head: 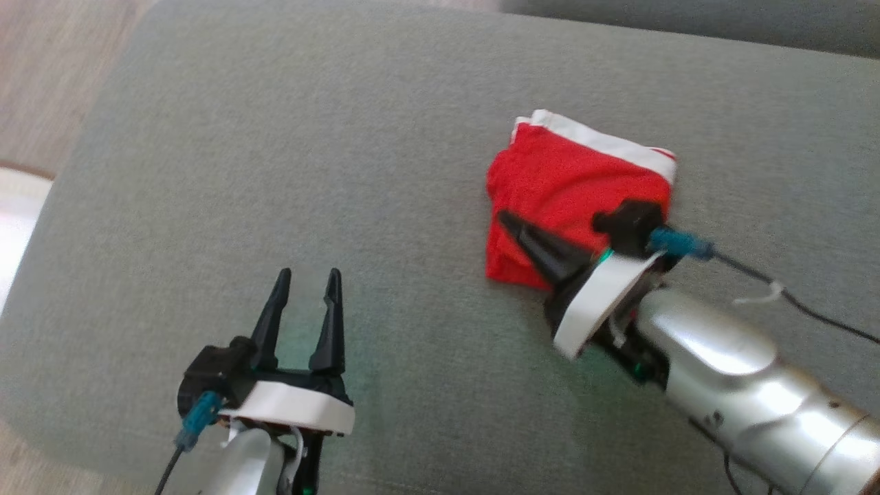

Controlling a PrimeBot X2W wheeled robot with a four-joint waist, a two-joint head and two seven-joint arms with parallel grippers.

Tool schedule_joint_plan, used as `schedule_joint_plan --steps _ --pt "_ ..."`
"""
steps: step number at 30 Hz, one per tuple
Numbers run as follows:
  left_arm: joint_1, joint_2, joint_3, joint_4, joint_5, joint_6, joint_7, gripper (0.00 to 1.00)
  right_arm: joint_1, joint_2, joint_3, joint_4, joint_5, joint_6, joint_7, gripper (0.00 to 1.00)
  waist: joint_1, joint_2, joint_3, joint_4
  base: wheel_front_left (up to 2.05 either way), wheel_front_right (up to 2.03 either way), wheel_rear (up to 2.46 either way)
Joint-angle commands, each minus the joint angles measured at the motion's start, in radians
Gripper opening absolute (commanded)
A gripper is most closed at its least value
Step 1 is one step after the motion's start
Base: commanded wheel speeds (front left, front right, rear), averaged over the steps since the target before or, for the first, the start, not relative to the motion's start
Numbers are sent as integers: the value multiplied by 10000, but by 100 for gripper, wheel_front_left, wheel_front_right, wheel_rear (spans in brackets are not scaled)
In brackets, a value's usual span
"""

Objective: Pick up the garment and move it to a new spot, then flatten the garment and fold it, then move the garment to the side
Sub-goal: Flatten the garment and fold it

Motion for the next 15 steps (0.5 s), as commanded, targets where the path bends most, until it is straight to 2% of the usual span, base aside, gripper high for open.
schedule_joint_plan --steps 1,10,14,15 --pt "-94 74 426 -264 109 -1 -53 100 257 41 -531 -170 -297 -7 -111 0 1 0 -251 -308 0 0 0" --pt "196 74 1176 -23 977 23 -53 100 1932 691 -5528 294 -3024 -7 -111 0 1 0 -1136 -1379 0 0 0" --pt "407 74 1463 115 1218 32 -53 100 2786 1196 -7073 412 -4064 -7 -111 0 1 0 -1396 -1723 0 0 0" --pt "459 74 1521 153 1267 36 -53 100 2975 1305 -7347 430 -4286 -7 -111 11 1 0 -1440 -1792 0 0 0"
